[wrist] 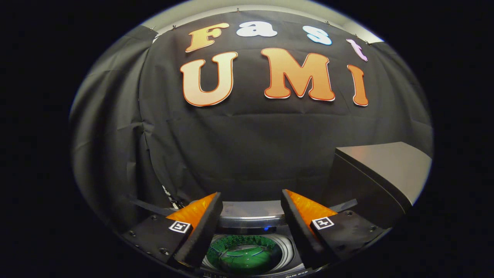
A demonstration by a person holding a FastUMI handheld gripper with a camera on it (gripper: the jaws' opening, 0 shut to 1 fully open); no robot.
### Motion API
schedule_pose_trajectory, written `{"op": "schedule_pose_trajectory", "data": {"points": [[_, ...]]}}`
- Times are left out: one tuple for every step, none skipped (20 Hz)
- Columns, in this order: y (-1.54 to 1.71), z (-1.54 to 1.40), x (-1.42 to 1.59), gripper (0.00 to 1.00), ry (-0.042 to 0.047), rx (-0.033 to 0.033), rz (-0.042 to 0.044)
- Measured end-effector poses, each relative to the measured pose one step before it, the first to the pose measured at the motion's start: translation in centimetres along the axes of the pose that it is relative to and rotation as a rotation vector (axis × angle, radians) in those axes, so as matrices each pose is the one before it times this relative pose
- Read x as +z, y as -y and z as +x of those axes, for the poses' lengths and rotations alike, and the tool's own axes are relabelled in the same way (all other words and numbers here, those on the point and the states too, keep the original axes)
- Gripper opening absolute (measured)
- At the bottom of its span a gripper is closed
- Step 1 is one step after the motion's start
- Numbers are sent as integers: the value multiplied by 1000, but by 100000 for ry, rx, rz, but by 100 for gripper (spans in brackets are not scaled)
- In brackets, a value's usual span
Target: Put the clothes into the washing machine and then close the washing machine lid.
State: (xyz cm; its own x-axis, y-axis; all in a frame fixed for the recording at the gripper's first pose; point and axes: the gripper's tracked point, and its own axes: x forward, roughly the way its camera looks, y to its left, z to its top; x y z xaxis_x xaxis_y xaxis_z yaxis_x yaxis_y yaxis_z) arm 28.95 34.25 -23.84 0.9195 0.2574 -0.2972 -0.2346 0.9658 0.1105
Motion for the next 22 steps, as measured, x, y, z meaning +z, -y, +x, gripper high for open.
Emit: {"op": "schedule_pose_trajectory", "data": {"points": [[-14,-85,-1804,98,-6118,368,897],[-168,-7,-1941,99,-2726,1158,1503],[27,275,-1609,98,-3095,366,563],[-79,143,-1405,98,-3092,218,146],[-152,267,-1090,98,-2724,491,328],[-121,354,-1024,98,-3438,357,-3],[-58,466,-1477,98,-3385,578,216],[-19,316,-1346,98,-4329,275,-127],[-75,362,-1101,98,-3361,738,5],[66,225,-1029,98,-3102,161,-398],[-159,-197,77,98,-397,577,-387],[30,-227,724,99,1128,421,-342],[72,-662,1120,99,2412,801,-358],[59,-1047,1334,98,2905,476,-396],[71,-1153,1478,98,3146,343,-948],[48,-1495,1946,98,3401,4,-1064],[222,-1311,1744,98,3401,40,-1329],[304,-1294,1773,98,3483,-51,-1271],[474,-1227,1696,98,3261,-111,-945],[156,-1019,1414,98,3374,476,-167],[399,-1051,1405,98,2573,34,395],[172,-897,850,98,2592,18,394]]}}
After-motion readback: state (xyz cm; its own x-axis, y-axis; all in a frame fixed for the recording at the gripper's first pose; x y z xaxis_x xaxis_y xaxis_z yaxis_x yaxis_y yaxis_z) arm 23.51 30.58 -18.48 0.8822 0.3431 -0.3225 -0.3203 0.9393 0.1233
